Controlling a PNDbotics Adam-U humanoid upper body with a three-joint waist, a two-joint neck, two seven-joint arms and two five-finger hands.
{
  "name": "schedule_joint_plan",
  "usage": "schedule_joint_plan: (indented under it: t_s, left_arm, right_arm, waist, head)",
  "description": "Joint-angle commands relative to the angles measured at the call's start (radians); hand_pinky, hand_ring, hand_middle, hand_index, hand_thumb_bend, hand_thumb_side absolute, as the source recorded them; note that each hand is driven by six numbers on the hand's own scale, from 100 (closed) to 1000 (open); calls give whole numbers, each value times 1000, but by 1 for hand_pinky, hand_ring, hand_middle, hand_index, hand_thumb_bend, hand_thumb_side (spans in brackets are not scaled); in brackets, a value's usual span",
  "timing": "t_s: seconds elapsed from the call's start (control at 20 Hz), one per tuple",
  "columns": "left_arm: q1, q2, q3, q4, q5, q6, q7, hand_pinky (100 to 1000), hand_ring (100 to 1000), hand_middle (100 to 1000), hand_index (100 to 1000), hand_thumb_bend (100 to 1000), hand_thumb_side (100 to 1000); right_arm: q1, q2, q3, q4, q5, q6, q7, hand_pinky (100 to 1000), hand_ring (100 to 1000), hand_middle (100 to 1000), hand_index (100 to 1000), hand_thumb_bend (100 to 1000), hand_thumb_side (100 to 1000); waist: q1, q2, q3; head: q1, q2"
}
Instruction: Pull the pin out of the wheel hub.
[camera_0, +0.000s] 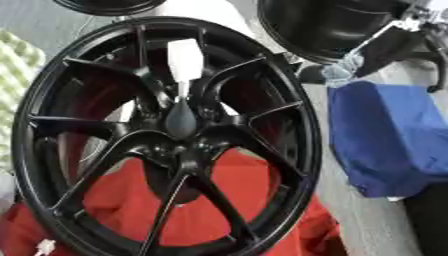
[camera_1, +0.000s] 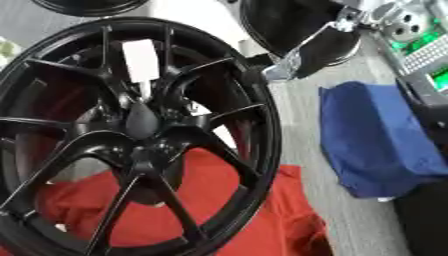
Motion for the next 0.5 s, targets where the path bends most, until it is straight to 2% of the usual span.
schedule_joint_plan:
  t_s: [0.05,0.3,0.5]
  left_arm:
    - [-20,-1,-5,-9,6,-2,-5,724,635,556,762,139,979]
    - [-40,-25,-16,-2,9,0,-13,723,633,554,761,145,987]
    - [-61,-53,-26,8,12,0,-19,722,631,552,760,150,994]
  right_arm:
    - [-21,-9,0,5,19,26,-40,831,827,762,889,587,361]
    - [-43,5,24,4,23,96,-104,803,808,742,881,588,358]
    - [-61,15,46,15,42,155,-128,792,800,734,878,588,358]
  waist:
    - [6,-16,5]
    - [9,-2,41]
    - [8,8,80]
  head:
    - [-21,-1]
    - [-47,-4]
    - [-66,10]
